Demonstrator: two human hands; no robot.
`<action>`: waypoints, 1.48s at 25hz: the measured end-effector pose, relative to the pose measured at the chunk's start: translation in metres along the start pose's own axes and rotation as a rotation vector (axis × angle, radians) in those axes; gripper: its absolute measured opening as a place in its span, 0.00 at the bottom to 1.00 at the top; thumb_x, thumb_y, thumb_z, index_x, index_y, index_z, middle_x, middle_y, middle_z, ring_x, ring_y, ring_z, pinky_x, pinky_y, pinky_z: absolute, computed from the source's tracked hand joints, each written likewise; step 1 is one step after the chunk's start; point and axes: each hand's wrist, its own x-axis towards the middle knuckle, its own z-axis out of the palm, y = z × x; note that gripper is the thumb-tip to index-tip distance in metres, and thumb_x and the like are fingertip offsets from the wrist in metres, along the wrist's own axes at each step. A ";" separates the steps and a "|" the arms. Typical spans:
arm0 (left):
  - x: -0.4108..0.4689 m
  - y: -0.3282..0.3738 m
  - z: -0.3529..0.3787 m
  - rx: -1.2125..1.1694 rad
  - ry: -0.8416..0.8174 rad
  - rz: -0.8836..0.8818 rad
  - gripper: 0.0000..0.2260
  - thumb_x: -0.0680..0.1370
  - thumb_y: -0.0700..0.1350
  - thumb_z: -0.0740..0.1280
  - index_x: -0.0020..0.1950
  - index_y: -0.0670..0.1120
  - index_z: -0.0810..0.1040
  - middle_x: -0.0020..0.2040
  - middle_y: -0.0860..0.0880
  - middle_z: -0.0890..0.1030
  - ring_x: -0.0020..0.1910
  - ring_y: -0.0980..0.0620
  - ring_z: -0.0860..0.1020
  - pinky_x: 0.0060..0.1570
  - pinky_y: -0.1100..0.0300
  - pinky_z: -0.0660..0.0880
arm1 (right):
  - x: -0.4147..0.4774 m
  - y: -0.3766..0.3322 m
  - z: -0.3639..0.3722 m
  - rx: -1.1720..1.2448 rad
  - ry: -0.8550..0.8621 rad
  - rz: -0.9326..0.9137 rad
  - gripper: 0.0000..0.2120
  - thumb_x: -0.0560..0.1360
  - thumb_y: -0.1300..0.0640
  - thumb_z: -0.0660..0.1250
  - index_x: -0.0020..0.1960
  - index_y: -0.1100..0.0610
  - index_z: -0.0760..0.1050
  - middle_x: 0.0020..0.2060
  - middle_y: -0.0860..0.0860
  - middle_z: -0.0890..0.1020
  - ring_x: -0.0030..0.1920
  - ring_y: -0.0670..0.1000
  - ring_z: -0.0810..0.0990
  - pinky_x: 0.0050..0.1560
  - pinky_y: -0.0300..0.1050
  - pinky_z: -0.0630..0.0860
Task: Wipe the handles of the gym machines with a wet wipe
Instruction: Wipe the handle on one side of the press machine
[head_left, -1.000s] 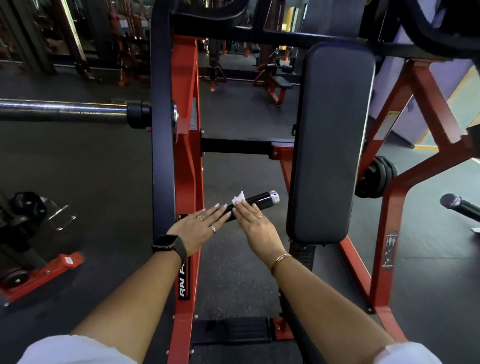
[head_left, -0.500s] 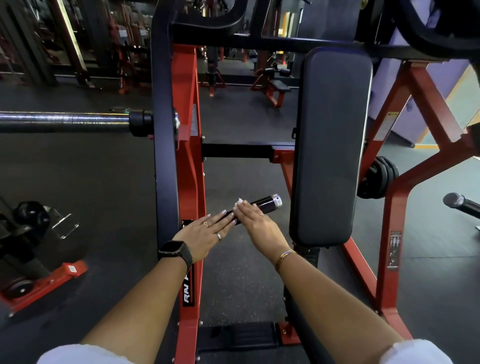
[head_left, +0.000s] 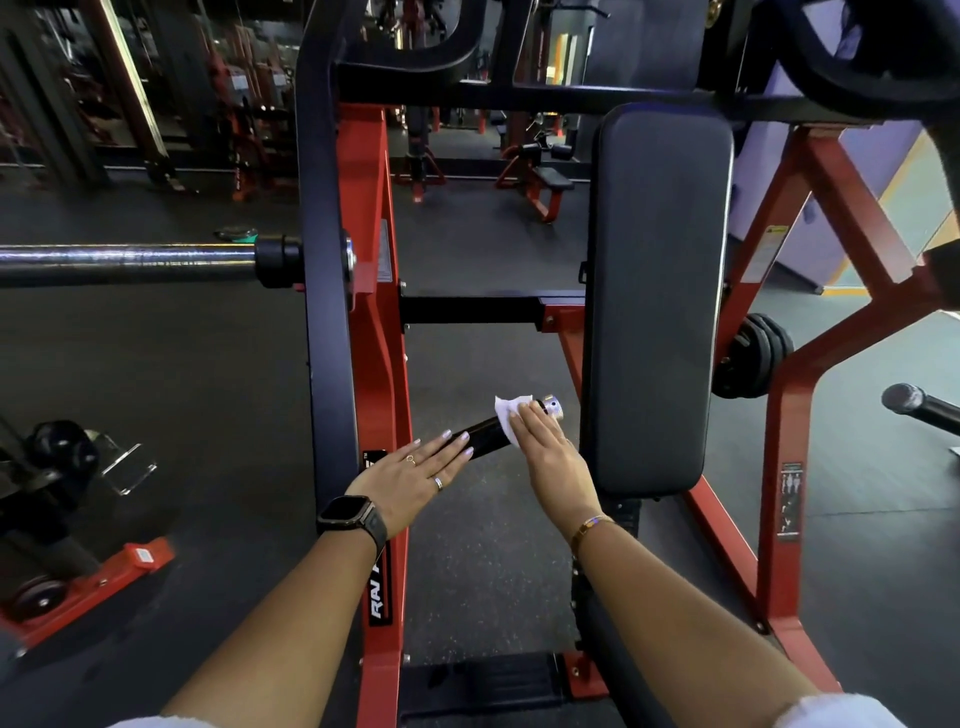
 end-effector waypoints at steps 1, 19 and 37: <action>0.000 0.000 0.000 -0.003 0.001 -0.003 0.38 0.76 0.29 0.52 0.73 0.47 0.27 0.73 0.50 0.27 0.76 0.50 0.35 0.76 0.54 0.45 | 0.006 0.001 0.000 -0.048 -0.012 -0.019 0.35 0.70 0.78 0.64 0.73 0.59 0.64 0.72 0.55 0.67 0.73 0.56 0.63 0.65 0.50 0.71; -0.001 0.001 -0.008 -0.062 0.023 0.014 0.39 0.73 0.27 0.50 0.74 0.47 0.29 0.72 0.50 0.27 0.76 0.51 0.35 0.76 0.55 0.44 | 0.061 -0.004 -0.044 0.370 -0.161 0.885 0.17 0.80 0.49 0.56 0.45 0.62 0.75 0.36 0.53 0.74 0.41 0.56 0.73 0.40 0.43 0.69; 0.003 -0.002 0.004 -0.211 0.090 -0.136 0.31 0.80 0.37 0.53 0.77 0.46 0.38 0.77 0.48 0.35 0.78 0.52 0.48 0.74 0.62 0.47 | 0.035 -0.111 -0.004 -0.006 -0.459 0.406 0.14 0.80 0.55 0.53 0.55 0.56 0.77 0.50 0.55 0.82 0.52 0.58 0.80 0.50 0.48 0.75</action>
